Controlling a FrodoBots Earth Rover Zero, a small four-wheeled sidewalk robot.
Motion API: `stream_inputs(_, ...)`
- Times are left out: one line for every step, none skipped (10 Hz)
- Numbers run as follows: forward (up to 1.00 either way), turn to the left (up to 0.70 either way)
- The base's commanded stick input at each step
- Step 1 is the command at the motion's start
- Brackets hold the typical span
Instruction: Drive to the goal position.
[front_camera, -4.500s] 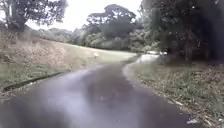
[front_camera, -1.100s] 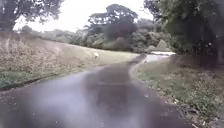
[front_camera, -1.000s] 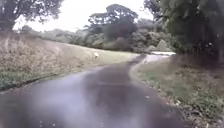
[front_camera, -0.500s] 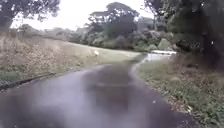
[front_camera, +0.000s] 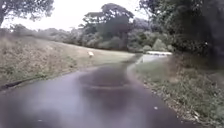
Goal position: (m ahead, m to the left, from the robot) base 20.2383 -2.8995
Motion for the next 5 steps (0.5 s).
stream_inputs(0.45,0.02)
stream_inputs(0.45,0.02)
stream_inputs(0.45,0.02)
stream_inputs(0.45,0.02)
stream_inputs(0.45,0.02)
